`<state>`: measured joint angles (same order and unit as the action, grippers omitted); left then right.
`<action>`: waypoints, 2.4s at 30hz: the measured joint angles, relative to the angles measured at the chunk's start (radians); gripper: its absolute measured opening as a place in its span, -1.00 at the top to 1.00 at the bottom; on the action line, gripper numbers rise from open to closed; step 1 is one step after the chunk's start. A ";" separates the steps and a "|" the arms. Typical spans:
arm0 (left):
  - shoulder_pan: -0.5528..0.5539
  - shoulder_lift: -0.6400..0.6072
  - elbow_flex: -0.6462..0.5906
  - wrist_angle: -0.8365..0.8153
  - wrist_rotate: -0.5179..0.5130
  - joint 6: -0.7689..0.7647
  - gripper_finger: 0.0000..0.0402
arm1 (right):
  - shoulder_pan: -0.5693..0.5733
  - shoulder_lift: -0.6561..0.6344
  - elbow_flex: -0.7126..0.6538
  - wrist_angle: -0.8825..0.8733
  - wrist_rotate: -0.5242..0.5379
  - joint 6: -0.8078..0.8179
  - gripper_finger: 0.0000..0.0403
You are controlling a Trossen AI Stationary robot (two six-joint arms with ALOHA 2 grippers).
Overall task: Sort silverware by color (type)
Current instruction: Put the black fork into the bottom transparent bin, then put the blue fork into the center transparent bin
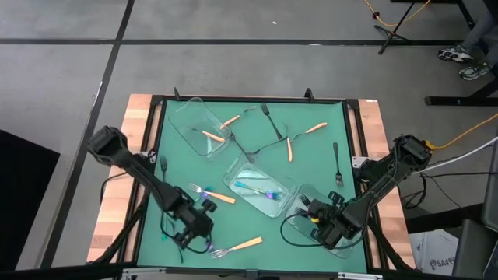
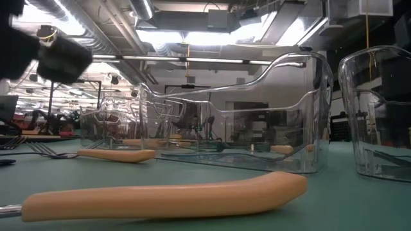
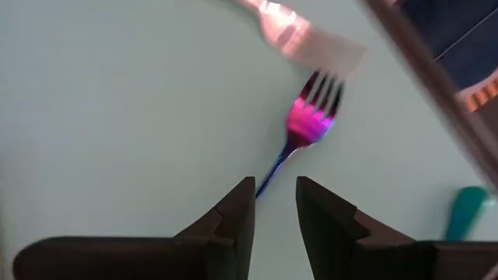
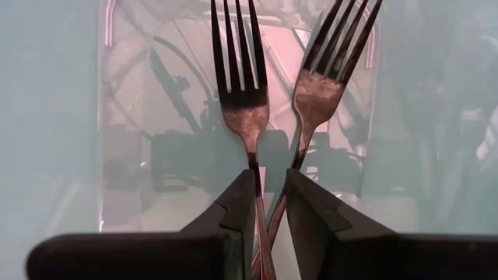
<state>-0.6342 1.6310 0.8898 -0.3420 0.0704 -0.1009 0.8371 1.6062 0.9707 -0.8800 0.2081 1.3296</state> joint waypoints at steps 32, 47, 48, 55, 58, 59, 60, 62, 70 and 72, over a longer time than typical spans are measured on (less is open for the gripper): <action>0.000 0.090 0.001 -0.010 -0.078 0.136 0.97 | 0.000 0.000 0.000 0.067 0.000 0.000 0.69; 0.014 -0.021 0.099 -0.032 -0.097 0.098 0.99 | 0.000 0.000 0.027 0.046 -0.052 -0.002 0.69; 0.018 -0.028 0.121 -0.043 -0.103 0.111 0.99 | 0.000 0.000 0.038 0.031 -0.053 -0.002 0.69; 0.098 -0.029 0.288 -0.114 -0.146 0.249 0.98 | 0.000 0.000 0.168 -0.163 -0.052 -0.003 0.69; 0.153 -0.029 0.334 -0.126 -0.144 0.285 0.97 | 0.000 0.000 0.244 -0.261 -0.052 -0.003 0.69; 0.172 -0.029 0.349 -0.121 -0.145 0.294 0.97 | 0.000 0.000 0.270 -0.292 -0.052 -0.004 0.69; 0.191 -0.029 0.360 -0.118 -0.144 0.304 0.97 | 0.000 0.000 0.298 -0.323 -0.052 -0.004 0.69; 0.229 -0.030 0.375 -0.118 -0.138 0.325 0.97 | 0.000 -0.001 0.350 -0.377 -0.042 -0.005 0.69; 0.363 -0.029 0.385 -0.113 -0.112 0.414 0.97 | 0.000 -0.001 0.529 -0.496 0.072 -0.086 0.69; 0.394 -0.029 0.385 -0.109 -0.100 0.432 0.97 | 0.000 -0.001 0.562 -0.510 0.122 -0.121 0.69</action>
<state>-0.2405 1.6020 1.2747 -0.4511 -0.0299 0.3315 0.8375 1.6054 1.5328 -1.3895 0.3297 1.2089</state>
